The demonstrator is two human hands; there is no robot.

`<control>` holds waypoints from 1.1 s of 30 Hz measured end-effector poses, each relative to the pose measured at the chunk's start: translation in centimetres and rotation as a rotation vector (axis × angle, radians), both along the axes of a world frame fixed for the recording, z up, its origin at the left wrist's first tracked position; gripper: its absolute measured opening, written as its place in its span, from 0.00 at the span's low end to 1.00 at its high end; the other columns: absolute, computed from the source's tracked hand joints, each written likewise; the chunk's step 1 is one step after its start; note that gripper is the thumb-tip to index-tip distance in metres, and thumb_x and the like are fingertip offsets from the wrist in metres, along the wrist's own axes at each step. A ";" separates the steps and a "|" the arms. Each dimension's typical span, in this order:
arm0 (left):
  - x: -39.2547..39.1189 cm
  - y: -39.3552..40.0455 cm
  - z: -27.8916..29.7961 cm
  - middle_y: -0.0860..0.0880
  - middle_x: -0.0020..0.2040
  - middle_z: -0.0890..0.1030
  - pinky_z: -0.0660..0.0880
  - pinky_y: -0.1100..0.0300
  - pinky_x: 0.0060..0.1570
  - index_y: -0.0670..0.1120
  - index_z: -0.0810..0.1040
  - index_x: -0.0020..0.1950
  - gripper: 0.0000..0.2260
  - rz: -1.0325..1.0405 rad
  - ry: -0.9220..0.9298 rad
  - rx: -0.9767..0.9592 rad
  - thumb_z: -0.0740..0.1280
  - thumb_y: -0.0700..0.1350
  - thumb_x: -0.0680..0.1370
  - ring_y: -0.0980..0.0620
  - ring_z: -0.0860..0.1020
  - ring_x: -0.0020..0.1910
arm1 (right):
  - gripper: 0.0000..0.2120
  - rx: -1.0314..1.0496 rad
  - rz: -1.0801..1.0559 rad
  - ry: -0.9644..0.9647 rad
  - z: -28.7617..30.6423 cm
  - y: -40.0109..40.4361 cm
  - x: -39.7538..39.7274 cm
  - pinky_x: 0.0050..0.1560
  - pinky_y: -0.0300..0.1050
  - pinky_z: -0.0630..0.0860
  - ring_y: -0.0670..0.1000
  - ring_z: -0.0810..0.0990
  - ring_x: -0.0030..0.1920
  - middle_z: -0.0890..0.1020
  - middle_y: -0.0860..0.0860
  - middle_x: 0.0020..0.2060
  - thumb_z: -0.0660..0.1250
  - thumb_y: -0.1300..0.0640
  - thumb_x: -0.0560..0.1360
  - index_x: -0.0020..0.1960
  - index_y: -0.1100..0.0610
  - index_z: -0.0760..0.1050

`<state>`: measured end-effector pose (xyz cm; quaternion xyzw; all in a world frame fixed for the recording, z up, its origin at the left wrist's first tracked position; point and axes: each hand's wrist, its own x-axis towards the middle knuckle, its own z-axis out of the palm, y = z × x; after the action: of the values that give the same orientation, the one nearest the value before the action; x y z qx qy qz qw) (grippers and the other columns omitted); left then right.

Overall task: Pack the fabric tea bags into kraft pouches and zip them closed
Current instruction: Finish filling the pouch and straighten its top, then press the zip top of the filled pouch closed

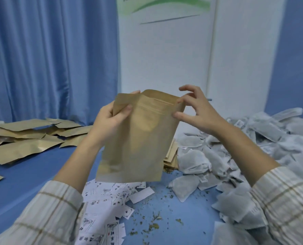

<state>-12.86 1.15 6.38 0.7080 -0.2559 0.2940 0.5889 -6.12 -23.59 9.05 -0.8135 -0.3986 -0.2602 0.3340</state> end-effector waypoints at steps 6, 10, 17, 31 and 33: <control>2.5 -0.7 -0.5 0.54 0.47 0.84 0.78 0.63 0.41 0.51 0.82 0.49 0.06 -0.066 0.159 -0.225 0.67 0.47 0.74 0.57 0.82 0.43 | 0.08 0.148 -0.061 0.163 0.6 -2.2 1.4 0.36 0.29 0.68 0.39 0.73 0.34 0.78 0.39 0.30 0.74 0.45 0.65 0.35 0.47 0.78; 4.6 -1.5 -1.5 0.52 0.40 0.84 0.78 0.60 0.41 0.43 0.79 0.47 0.04 0.073 0.240 -0.338 0.68 0.43 0.76 0.54 0.81 0.39 | 0.08 0.236 -0.136 0.127 -0.2 -3.4 2.6 0.35 0.31 0.67 0.41 0.72 0.33 0.75 0.41 0.27 0.76 0.48 0.64 0.37 0.44 0.77; 5.9 -3.7 -3.1 0.48 0.38 0.84 0.77 0.63 0.37 0.41 0.82 0.44 0.05 0.050 0.314 -0.377 0.69 0.42 0.75 0.53 0.81 0.36 | 0.15 0.121 -0.200 0.194 -1.1 -4.8 2.8 0.43 0.27 0.68 0.39 0.75 0.45 0.77 0.39 0.41 0.75 0.49 0.66 0.51 0.42 0.77; 4.8 -9.2 -4.0 0.57 0.31 0.80 0.71 0.68 0.33 0.48 0.78 0.37 0.09 0.183 0.163 -0.314 0.67 0.49 0.77 0.61 0.77 0.32 | 0.25 -0.518 -0.762 -0.607 0.2 4.0 0.7 0.28 0.38 0.55 0.53 0.68 0.26 0.65 0.50 0.21 0.55 0.40 0.78 0.29 0.53 0.73; 4.6 -8.9 -3.8 0.53 0.28 0.72 0.65 0.64 0.29 0.43 0.71 0.34 0.16 0.189 0.166 -0.312 0.64 0.51 0.78 0.56 0.69 0.28 | 0.25 -0.364 -0.850 -0.808 -0.3 3.8 0.3 0.25 0.35 0.51 0.52 0.60 0.18 0.62 0.49 0.14 0.67 0.44 0.70 0.20 0.53 0.66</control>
<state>-8.25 -7.77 2.57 0.6508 -0.0903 0.3247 0.6803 -5.81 -19.84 8.72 -0.7821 -0.1723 -0.5865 -0.1208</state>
